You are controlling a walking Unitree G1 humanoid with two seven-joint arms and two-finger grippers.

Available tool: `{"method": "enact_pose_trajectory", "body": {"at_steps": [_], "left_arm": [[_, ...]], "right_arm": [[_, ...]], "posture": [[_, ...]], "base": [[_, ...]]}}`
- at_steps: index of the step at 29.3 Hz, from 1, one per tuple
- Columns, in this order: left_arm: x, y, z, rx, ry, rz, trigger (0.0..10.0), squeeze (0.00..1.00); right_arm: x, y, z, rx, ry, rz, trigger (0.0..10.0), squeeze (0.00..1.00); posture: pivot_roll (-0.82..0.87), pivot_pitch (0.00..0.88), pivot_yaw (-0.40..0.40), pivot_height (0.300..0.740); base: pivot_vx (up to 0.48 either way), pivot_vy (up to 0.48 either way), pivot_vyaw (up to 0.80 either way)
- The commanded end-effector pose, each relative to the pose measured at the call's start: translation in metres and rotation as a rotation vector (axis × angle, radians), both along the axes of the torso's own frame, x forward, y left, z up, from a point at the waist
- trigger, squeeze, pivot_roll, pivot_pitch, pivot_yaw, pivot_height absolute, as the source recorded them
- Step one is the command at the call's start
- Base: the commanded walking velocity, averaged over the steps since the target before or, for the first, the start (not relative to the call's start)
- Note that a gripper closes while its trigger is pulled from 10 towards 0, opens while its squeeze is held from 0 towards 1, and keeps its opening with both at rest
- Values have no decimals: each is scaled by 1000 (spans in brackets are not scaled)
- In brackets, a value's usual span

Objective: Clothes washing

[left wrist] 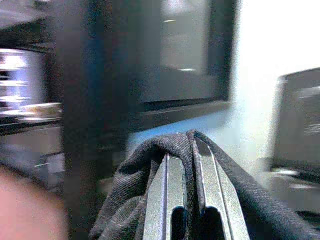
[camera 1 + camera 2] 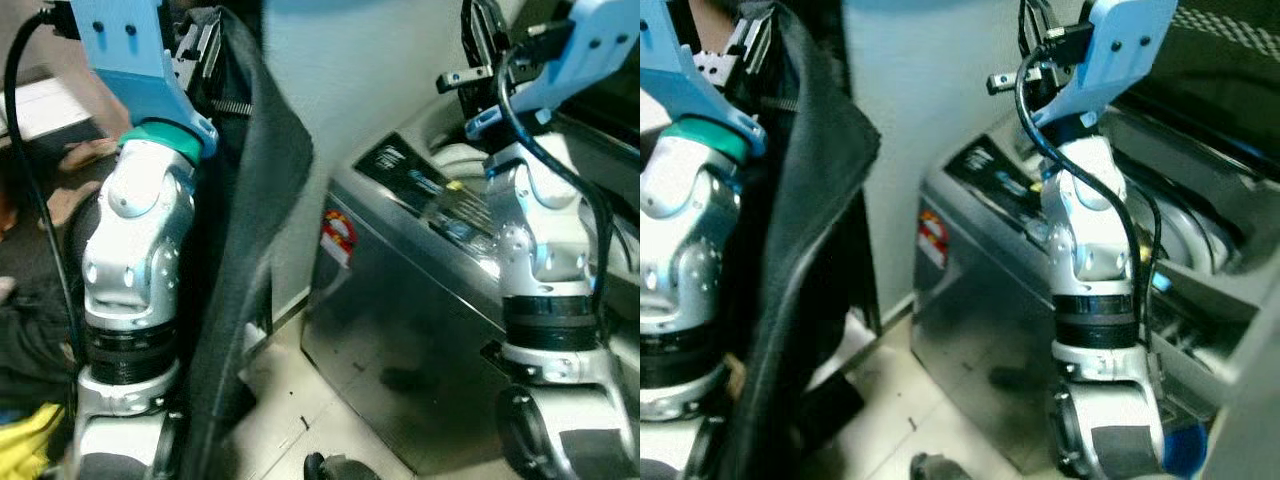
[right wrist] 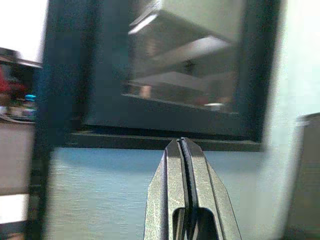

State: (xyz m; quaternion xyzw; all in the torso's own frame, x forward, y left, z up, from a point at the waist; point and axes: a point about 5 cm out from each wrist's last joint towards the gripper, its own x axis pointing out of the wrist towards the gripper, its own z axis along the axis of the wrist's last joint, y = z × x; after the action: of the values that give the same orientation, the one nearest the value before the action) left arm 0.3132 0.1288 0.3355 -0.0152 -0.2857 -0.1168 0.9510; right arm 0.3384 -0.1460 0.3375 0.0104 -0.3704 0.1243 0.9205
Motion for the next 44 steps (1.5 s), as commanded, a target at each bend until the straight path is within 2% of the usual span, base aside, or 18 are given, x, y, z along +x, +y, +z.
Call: {"method": "enact_pose_trajectory", "body": {"at_steps": [1, 14, 19, 44], "left_arm": [[-3, -2, 5, 4, -28, -7, 10000, 0], [-2, -1, 5, 1, -24, 3, 10000, 0], [-2, -1, 4, 0, -21, 7, 10000, 0], [-2, -1, 3, -5, -16, 10, 10000, 0]], "right_arm": [[-2, -2, 3, 11, -9, 1, 10000, 0], [-1, 0, 8, 26, -20, 12, 10000, 0], [0, -3, 11, 78, -13, 26, 10000, 0], [1, -3, 10, 78, -8, 28, 10000, 0]], "posture": [[24, 0, -25, 740], [28, 0, -26, 740], [28, 0, -26, 740], [30, 0, -28, 740]], "base": [[0, 0, -800], [0, 0, -800], [0, 0, -800], [0, 10, -800]]}}
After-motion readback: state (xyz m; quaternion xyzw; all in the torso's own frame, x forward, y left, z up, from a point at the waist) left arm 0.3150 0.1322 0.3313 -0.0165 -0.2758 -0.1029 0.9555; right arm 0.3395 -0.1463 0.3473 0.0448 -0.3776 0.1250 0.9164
